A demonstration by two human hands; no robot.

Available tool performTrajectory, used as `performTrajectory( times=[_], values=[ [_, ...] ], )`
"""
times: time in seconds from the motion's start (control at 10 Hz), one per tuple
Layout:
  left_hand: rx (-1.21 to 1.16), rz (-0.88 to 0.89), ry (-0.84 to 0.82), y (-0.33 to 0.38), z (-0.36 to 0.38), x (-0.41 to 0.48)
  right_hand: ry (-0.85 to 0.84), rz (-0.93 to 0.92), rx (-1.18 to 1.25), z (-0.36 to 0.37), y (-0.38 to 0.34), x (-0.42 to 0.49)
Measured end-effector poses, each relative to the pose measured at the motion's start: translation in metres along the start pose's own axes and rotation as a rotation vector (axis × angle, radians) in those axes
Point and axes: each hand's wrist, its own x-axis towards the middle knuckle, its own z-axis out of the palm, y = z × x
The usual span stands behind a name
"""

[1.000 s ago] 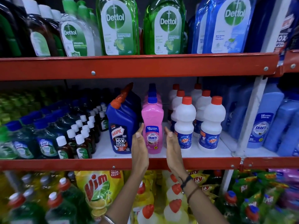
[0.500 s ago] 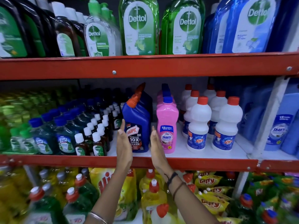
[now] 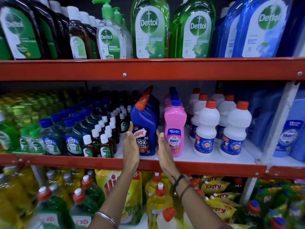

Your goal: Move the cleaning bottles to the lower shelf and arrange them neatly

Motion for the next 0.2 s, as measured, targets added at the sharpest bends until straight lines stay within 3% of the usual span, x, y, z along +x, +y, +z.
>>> performTrajectory(
  times=[0.1, 0.2],
  values=[
    [-0.023, 0.019, 0.048, 0.004, 0.003, -0.008, 0.060, -0.055, -0.004, -0.003, -0.006, -0.010],
    [0.033, 0.250, 0.178, 0.018, 0.011, -0.018, 0.237, -0.158, 0.036, -0.023, -0.002, -0.040]
  ],
)
